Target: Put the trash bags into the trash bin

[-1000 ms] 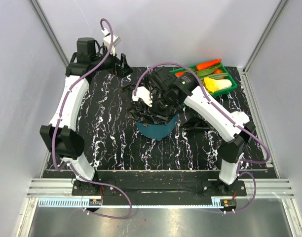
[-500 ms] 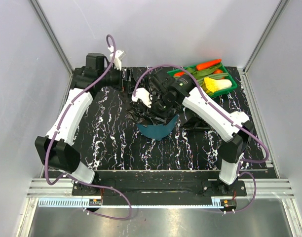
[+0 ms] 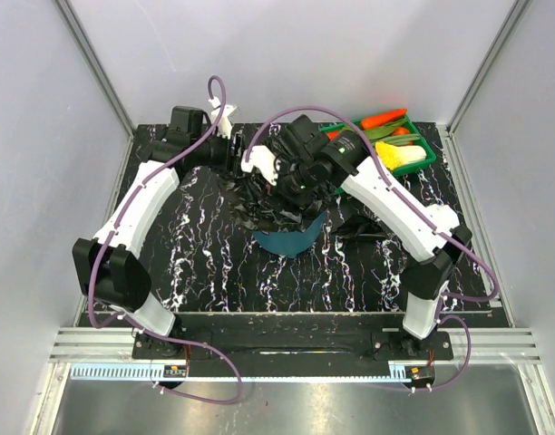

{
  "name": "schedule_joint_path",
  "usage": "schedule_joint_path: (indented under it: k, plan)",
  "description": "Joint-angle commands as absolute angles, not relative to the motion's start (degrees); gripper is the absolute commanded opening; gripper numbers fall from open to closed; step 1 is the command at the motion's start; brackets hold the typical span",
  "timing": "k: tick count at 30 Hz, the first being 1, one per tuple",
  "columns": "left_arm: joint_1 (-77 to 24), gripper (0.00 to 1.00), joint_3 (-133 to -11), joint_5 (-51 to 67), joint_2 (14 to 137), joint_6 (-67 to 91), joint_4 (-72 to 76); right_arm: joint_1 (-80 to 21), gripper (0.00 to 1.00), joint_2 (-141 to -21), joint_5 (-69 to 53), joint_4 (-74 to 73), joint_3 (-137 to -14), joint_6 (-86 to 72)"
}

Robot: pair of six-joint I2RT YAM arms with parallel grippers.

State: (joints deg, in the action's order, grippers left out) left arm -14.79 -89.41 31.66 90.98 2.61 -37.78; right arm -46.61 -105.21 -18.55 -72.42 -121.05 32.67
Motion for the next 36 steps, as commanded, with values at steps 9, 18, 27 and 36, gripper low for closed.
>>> schedule_joint_path:
  k: [9,18,27,36]
  plan:
    - [-14.77,0.5,-89.91,30.59,90.61,0.44,-34.89,-46.41,0.91,-100.02,-15.64,-70.49,-132.97,28.48]
    - [-14.77,0.49,-90.35,30.85,90.62,-1.14,-34.54,-38.78,0.84,-102.91,-13.27,-66.01,-139.02,22.6]
    - [-14.68,0.49,-89.21,32.52,89.83,-3.07,-34.19,-29.89,0.72,-113.99,-18.63,-66.53,-148.44,16.88]
    - [-14.68,0.5,-89.12,33.93,89.91,-4.04,-33.4,-27.07,0.64,-118.65,-22.94,-66.18,-146.87,15.29]
